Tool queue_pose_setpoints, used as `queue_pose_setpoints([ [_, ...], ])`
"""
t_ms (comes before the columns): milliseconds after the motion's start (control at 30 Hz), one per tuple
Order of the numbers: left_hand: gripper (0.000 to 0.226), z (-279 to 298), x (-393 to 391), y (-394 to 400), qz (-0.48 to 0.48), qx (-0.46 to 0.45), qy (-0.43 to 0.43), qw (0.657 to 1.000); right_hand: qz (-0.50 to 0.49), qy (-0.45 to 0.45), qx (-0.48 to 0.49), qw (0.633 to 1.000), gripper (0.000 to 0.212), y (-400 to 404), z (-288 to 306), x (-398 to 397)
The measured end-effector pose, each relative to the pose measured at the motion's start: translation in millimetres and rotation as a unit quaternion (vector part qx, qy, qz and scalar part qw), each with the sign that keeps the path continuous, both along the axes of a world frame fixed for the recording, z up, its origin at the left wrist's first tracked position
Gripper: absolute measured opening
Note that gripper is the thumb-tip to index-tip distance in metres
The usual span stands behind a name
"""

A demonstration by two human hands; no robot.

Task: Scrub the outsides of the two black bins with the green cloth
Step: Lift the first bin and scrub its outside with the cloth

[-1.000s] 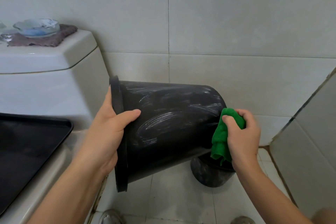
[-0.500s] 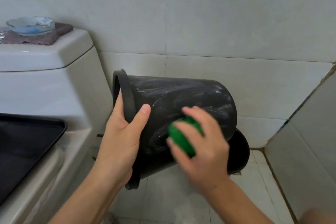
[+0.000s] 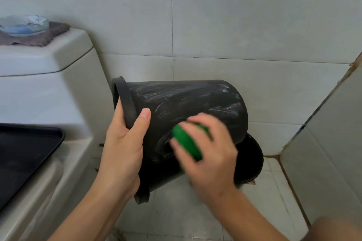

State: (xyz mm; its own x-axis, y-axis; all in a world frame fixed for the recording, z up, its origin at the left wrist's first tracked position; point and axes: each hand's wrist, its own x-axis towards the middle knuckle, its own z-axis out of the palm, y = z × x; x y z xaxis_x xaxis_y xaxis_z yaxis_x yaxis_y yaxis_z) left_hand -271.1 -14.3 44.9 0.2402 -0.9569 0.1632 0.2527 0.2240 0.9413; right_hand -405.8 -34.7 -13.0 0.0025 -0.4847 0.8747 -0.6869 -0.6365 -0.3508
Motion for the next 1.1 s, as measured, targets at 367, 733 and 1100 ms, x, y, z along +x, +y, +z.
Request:
queue_pose_setpoints([
  [367, 0.039, 1, -4, 1, 0.004, -0.005, 0.009, 1.0, -0.082, -0.107, 0.163, 0.977, 0.03, -34, 21, -27],
  [733, 0.032, 1, -3, 3, -0.015, 0.013, 0.02, 1.0, 0.066, 0.119, -0.008, 0.991, 0.031, -1, 9, -10],
  [1100, 0.032, 8, 8, 5, 0.006, 0.053, 0.056, 0.997, 0.095, -0.004, 0.042, 0.995, 0.044, -14, 4, -21],
])
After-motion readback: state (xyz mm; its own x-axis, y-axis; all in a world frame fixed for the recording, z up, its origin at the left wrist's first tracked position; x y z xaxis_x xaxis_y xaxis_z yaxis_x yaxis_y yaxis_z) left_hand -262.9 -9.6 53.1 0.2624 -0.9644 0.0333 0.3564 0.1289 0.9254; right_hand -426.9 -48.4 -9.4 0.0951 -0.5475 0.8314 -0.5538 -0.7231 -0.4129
